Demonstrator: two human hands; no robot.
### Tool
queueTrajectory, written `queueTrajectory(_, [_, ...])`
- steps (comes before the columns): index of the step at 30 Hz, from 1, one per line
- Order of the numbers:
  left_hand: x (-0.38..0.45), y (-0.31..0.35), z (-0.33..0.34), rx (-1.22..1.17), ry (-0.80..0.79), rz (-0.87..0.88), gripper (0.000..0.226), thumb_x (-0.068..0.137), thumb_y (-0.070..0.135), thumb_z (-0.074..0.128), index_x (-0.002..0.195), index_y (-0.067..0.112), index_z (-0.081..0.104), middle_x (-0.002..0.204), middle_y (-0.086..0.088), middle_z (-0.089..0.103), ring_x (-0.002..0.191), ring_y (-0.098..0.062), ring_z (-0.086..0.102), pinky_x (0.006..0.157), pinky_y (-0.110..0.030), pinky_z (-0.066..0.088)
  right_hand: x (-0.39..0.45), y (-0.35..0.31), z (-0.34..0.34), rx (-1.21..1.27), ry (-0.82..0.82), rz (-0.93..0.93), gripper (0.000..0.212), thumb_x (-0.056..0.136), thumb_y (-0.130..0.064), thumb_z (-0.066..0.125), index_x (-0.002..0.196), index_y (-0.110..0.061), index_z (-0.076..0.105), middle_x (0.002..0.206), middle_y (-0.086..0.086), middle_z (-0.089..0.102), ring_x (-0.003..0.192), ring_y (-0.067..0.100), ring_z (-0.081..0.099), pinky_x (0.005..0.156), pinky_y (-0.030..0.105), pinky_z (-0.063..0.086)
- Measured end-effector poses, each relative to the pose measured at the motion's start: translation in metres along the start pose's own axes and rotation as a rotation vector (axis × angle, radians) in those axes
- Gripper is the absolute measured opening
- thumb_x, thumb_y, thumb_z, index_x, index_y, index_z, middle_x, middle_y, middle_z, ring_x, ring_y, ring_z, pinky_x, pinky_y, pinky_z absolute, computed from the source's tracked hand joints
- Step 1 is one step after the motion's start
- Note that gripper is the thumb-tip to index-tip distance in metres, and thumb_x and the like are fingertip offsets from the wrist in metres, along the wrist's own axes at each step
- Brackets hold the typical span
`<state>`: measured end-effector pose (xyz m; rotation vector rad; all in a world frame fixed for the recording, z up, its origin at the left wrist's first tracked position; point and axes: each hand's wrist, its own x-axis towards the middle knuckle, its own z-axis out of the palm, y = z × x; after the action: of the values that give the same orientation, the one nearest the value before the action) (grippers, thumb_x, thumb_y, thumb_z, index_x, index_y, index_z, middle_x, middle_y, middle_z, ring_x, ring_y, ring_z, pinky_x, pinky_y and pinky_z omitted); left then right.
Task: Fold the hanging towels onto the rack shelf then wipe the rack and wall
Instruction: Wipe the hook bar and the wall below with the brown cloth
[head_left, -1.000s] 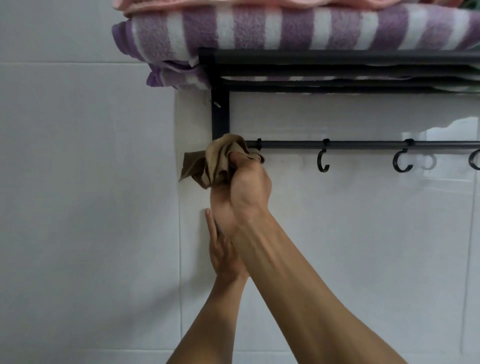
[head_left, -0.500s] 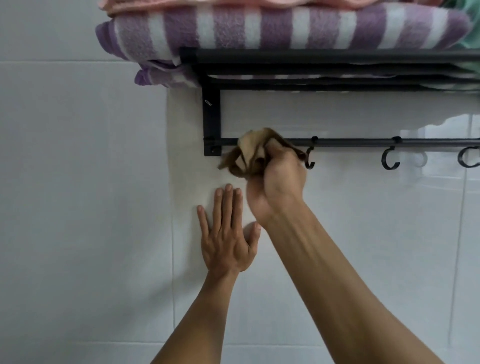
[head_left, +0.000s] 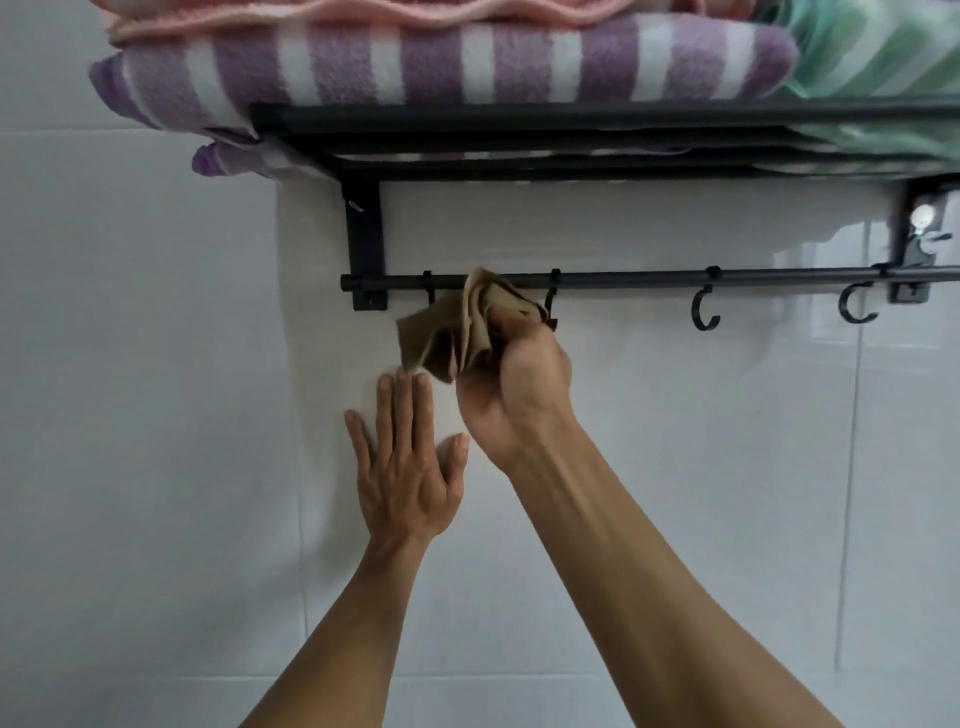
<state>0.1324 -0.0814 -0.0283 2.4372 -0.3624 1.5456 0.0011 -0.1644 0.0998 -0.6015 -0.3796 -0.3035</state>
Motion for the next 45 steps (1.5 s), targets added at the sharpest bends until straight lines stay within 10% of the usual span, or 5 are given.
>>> queueTrajectory(17, [-0.051,0.034,0.038,-0.055,0.087,-0.026,0.071,0.103,0.048,0.022,0.16,0.006,0.011,0.168,-0.014,0.005,0.156,-0.031,0.002,0.121,-0.064,0.005,-0.053,-0.083,-0.162,-0.586,0.316,-0.533,0.023,0.096,-0.006,0.043,0.097,-0.021,0.06,0.078,0.001,0.057,0.071,0.022,0.054,0.063,0.038,0.048])
queueTrajectory(23, [-0.052,0.032,0.044,-0.07,0.151,-0.043,0.071,0.102,0.047,0.024,0.161,0.01,0.01,0.169,-0.012,0.003,0.156,-0.029,0.001,0.122,-0.062,0.002,-0.016,-0.12,-0.215,-1.069,0.4,-0.919,0.038,0.095,-0.017,0.043,0.118,-0.047,0.05,0.12,0.003,0.061,0.112,0.025,0.058,0.099,0.049,0.049])
queueTrajectory(27, [-0.049,0.029,0.048,-0.081,0.181,-0.054,0.071,0.102,0.047,0.025,0.161,0.011,0.01,0.169,-0.01,0.003,0.157,-0.028,0.0,0.122,-0.061,0.0,0.025,-0.14,-0.234,-1.547,0.568,-0.819,0.062,0.097,-0.038,0.041,0.157,-0.029,0.029,0.17,-0.007,0.011,0.157,0.02,0.002,0.12,0.052,0.018])
queueTrajectory(33, [-0.051,0.025,0.052,-0.069,0.222,-0.062,0.071,0.102,0.047,0.025,0.161,0.011,0.013,0.169,-0.01,0.007,0.157,-0.027,0.003,0.123,-0.061,0.002,0.052,-0.144,-0.244,-1.895,0.689,-0.687,0.067,0.101,-0.059,0.022,0.158,-0.042,-0.008,0.169,-0.006,-0.016,0.155,0.022,-0.017,0.119,0.061,-0.005])
queueTrajectory(45, [-0.052,0.022,0.051,-0.061,0.247,-0.056,0.07,0.102,0.048,0.025,0.161,0.012,0.011,0.169,-0.008,0.006,0.157,-0.025,0.002,0.123,-0.06,0.005,0.073,-0.063,-0.19,-1.829,0.399,-0.984,0.058,0.106,-0.044,0.017,0.161,-0.025,0.02,0.168,-0.004,0.017,0.156,0.019,0.009,0.125,0.049,0.016])
